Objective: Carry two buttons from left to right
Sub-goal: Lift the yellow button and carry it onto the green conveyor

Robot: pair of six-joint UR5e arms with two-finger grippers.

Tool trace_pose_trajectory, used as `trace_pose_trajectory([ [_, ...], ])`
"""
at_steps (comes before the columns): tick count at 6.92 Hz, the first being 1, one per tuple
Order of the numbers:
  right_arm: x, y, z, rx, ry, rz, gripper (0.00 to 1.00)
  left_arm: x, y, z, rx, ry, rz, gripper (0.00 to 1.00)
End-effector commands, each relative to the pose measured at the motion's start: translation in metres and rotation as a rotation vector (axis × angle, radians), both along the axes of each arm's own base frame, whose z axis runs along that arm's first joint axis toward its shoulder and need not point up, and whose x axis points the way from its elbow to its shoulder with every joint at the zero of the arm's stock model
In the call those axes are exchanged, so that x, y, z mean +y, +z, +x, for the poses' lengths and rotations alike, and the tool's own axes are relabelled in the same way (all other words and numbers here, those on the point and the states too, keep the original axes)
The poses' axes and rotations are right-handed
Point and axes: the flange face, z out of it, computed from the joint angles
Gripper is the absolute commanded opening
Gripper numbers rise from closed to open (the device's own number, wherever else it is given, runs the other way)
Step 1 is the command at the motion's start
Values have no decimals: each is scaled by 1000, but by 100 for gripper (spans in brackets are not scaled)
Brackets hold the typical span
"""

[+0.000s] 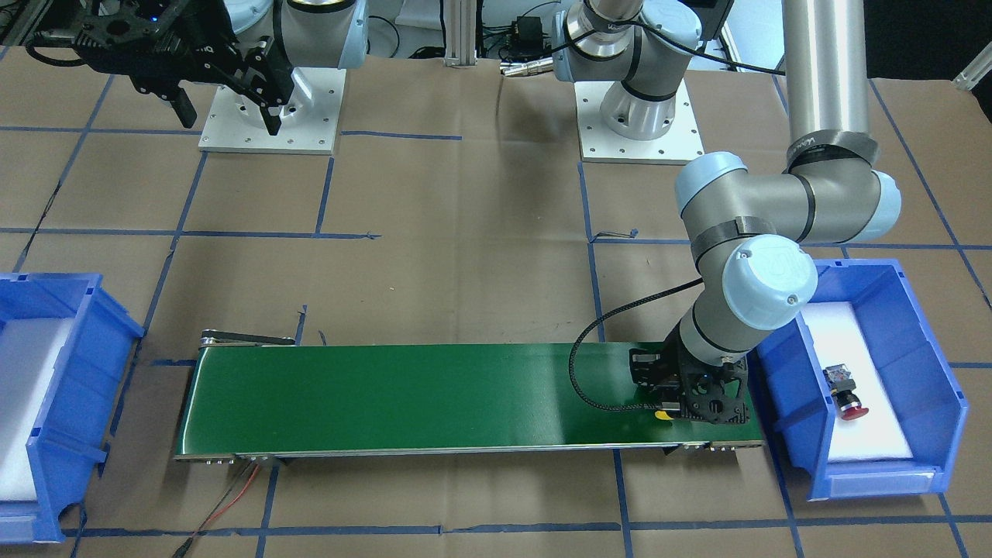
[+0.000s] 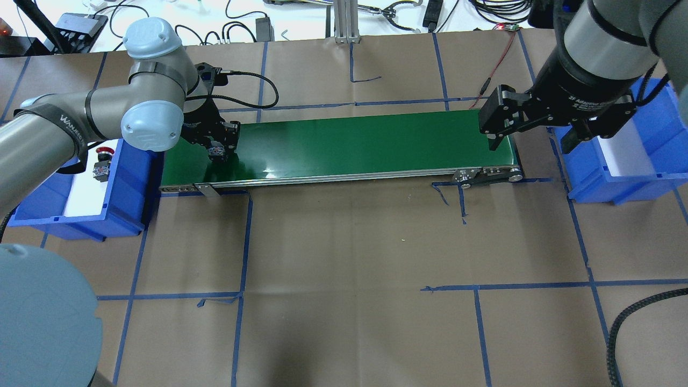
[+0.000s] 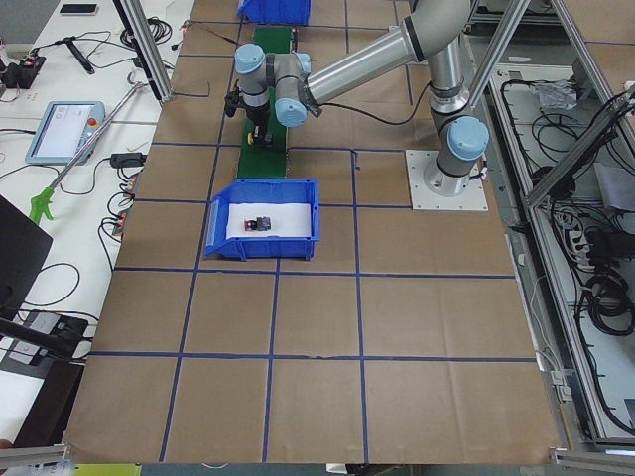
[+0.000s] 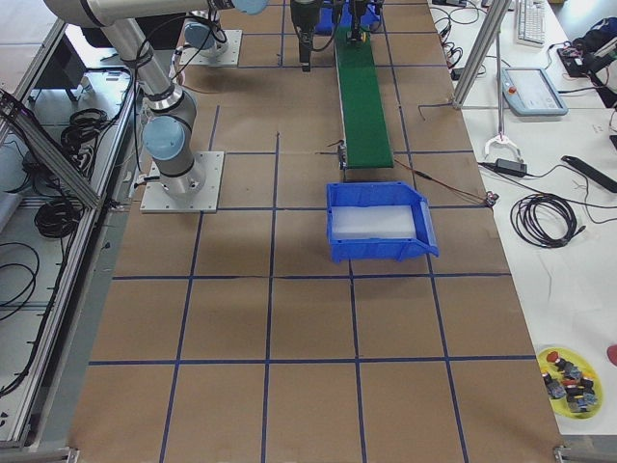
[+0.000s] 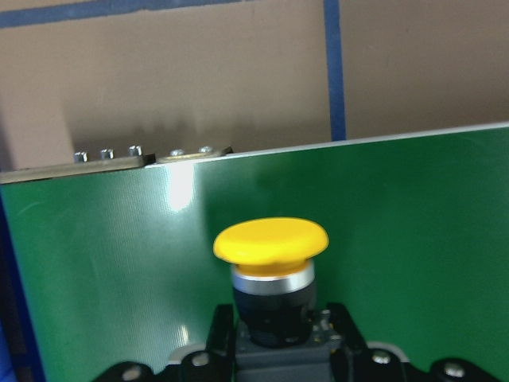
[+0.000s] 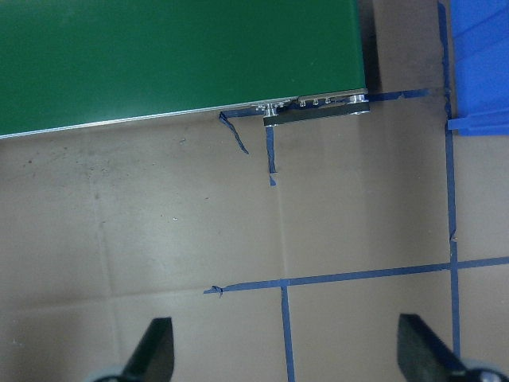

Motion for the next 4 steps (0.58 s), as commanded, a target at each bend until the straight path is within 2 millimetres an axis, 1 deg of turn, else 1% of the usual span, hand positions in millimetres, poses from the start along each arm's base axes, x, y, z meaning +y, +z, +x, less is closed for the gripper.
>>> trace_pose_trajectory([
  [1,0,0,0,-1,0,-1,100,0,-1,-1,6,-1,-3,80],
  [2,0,0,0,-1,0,-1,100,0,6,-1,7,3,-15,100],
  [3,0,0,0,-1,0,1,100,-4,15,0,1,3,-31,100],
  [4,0,0,0,-1,0,1,100,-6,37,3,-2,6,-63,100],
])
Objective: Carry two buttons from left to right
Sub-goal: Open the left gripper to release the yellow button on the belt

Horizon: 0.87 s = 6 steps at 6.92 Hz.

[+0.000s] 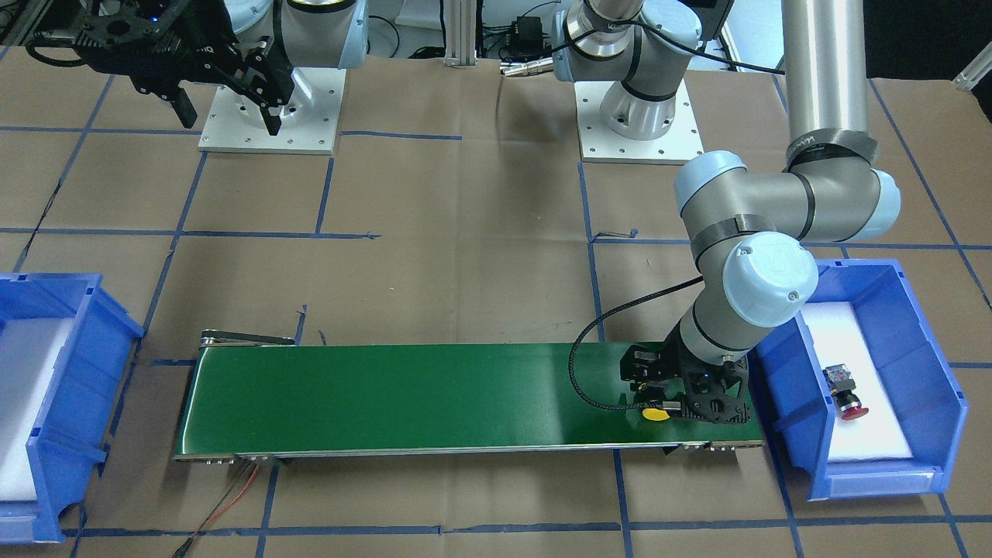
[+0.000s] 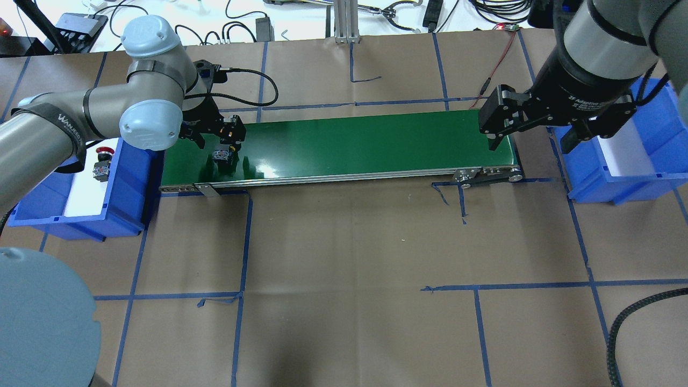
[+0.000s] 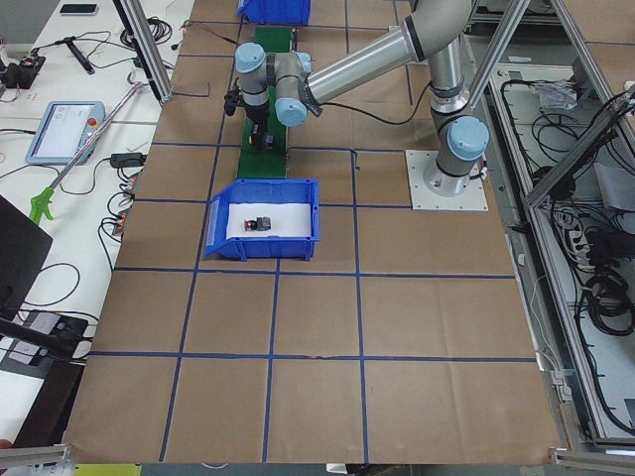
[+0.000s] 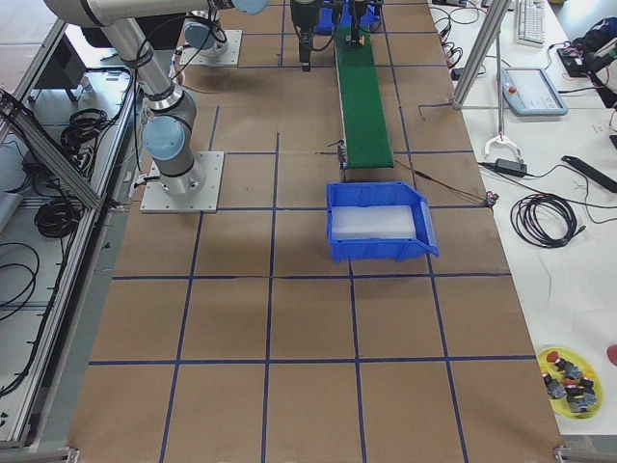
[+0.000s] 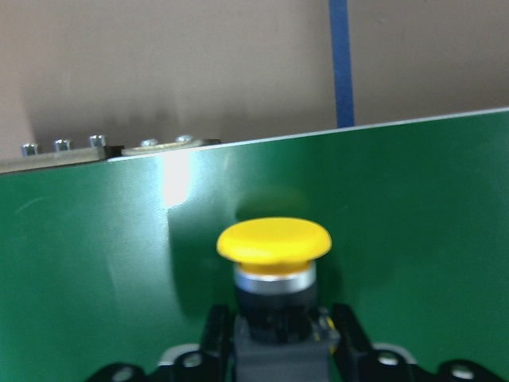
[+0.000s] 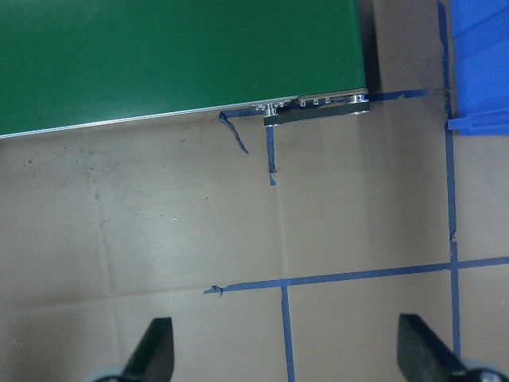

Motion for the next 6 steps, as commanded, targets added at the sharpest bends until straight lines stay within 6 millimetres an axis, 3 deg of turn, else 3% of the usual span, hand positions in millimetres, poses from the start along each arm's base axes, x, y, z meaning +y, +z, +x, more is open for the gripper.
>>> trace_pose_trajectory([
  [1,0,0,0,0,0,1,100,-5,51,7,-6,9,-42,100],
  [3,0,0,0,0,0,1,100,1,117,6,-1,9,19,100],
  [5,0,0,0,-2,0,1,100,6,152,6,3,8,47,100],
  [6,0,0,0,-2,-1,-1,100,5,156,12,0,14,45,100],
])
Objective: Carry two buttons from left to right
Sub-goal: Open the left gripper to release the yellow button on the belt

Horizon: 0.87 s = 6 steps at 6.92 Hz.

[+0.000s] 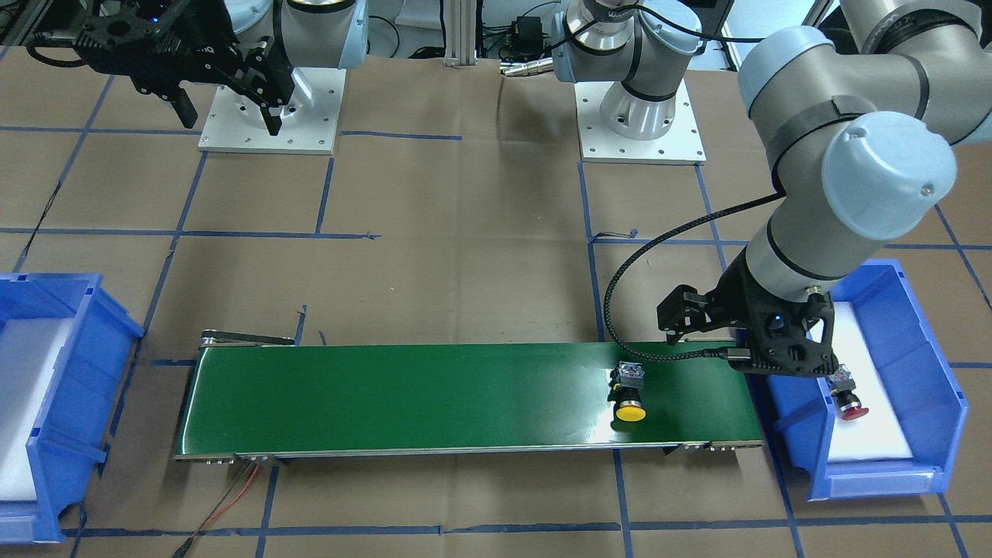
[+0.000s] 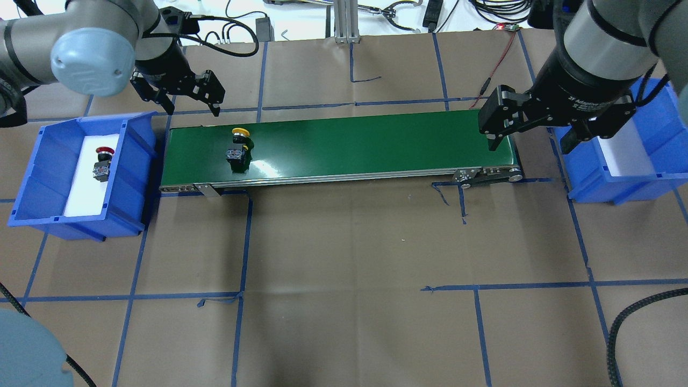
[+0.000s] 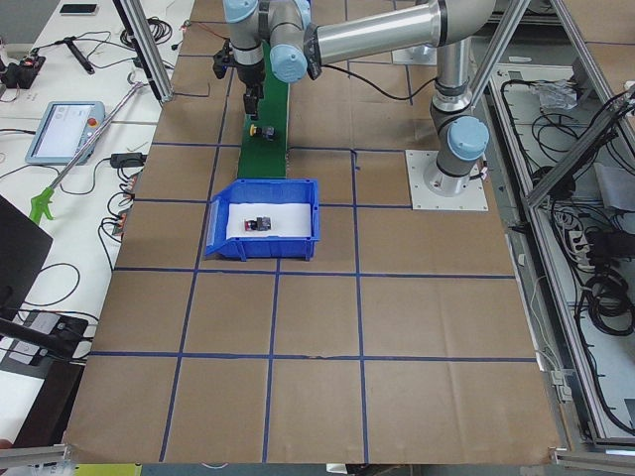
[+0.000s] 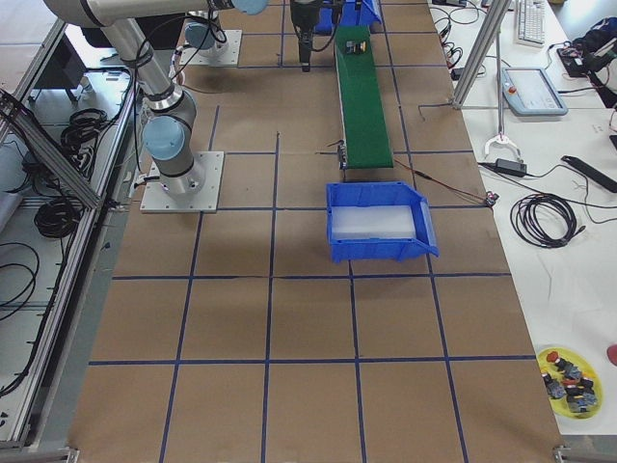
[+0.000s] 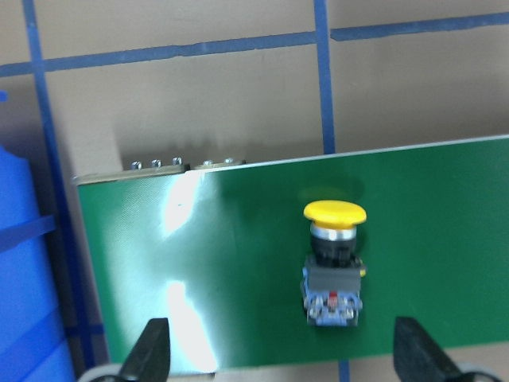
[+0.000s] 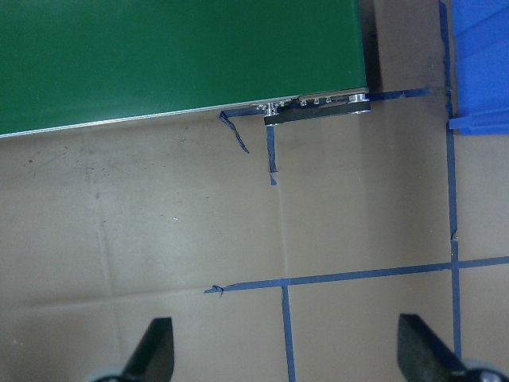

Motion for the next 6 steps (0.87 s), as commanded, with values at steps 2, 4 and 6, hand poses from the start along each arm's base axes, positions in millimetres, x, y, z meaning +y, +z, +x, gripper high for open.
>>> trace_pose_trajectory([
  [2,0,0,1,-5,-1,-1,100,-5,10,65,5,33,9,100],
  [4,0,0,1,-2,-1,-6,100,-5,4,139,11,33,18,100],
  [6,0,0,1,0,0,-9,100,2,-7,220,15,13,23,99],
])
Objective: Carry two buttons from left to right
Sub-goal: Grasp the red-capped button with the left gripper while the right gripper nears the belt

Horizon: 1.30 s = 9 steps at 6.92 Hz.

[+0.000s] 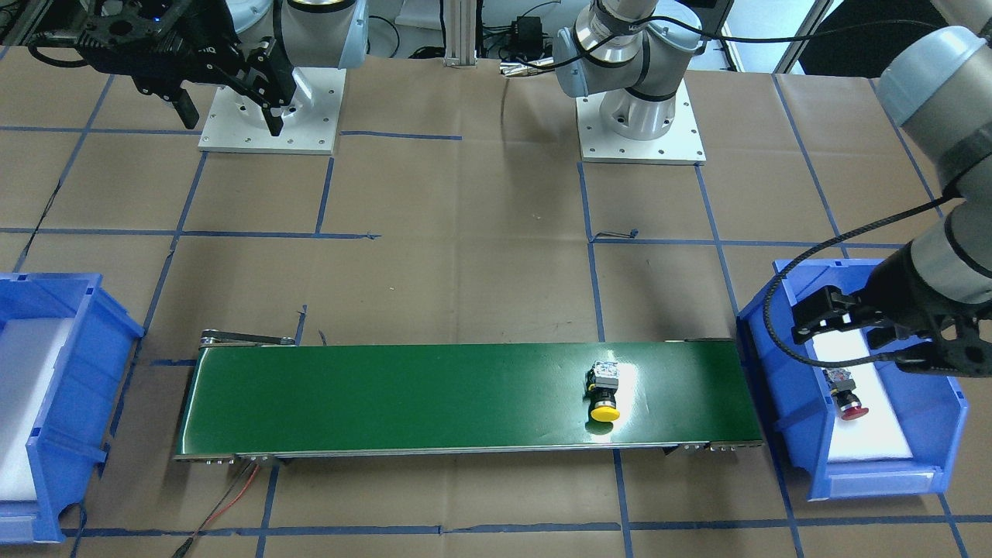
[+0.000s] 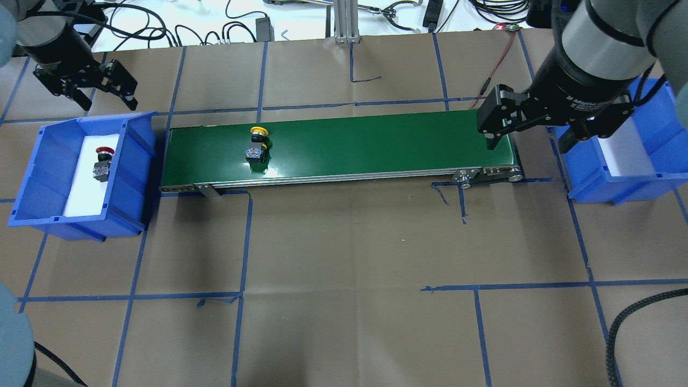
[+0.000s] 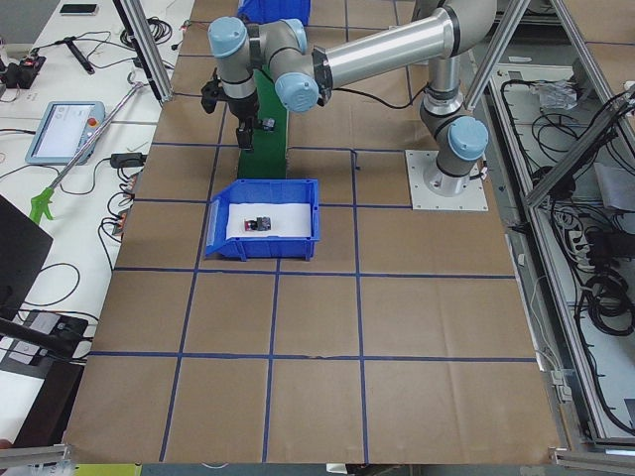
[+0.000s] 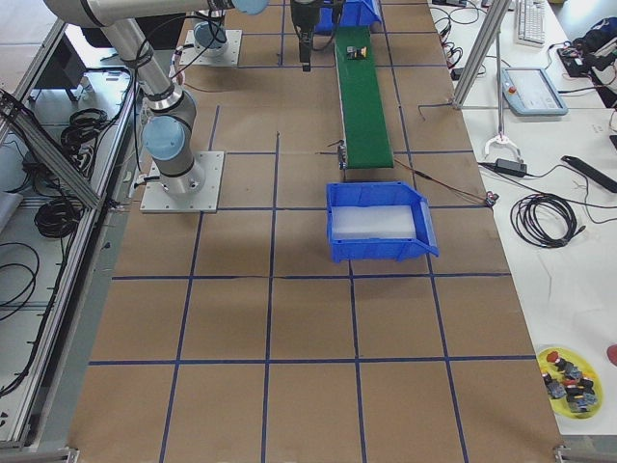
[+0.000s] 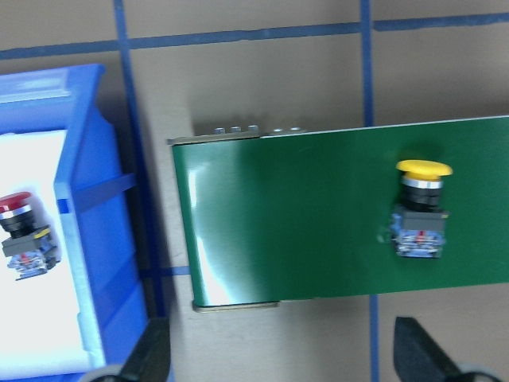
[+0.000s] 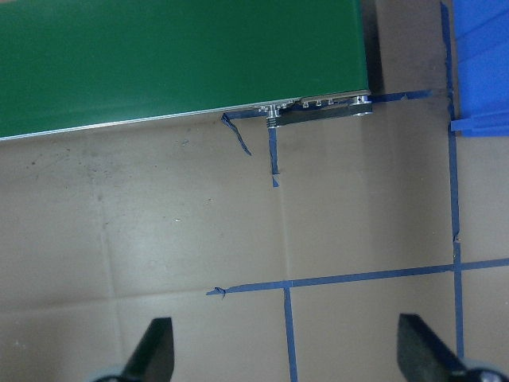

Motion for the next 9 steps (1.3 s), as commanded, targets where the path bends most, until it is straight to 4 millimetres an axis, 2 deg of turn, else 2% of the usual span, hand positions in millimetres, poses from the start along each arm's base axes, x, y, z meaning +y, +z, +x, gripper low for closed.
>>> trace_pose_trajectory([
  [1,0,0,0,1,0,-1,100,12,-9,76,7,5,7,99],
  [2,0,-1,0,1,2,1,100,12,-12,92,-5,1,-15,99],
  [4,0,0,0,-4,4,-2,100,5,-42,111,-13,23,-36,99],
  [6,-2,-2,0,-2,4,-1,100,7,-65,107,-17,27,-49,99],
  [8,-4,-3,0,-1,4,-1,100,13,-96,106,-36,26,-83,99],
  [9,-6,-4,0,-2,-1,-3,100,20,-114,111,-29,40,-76,99],
])
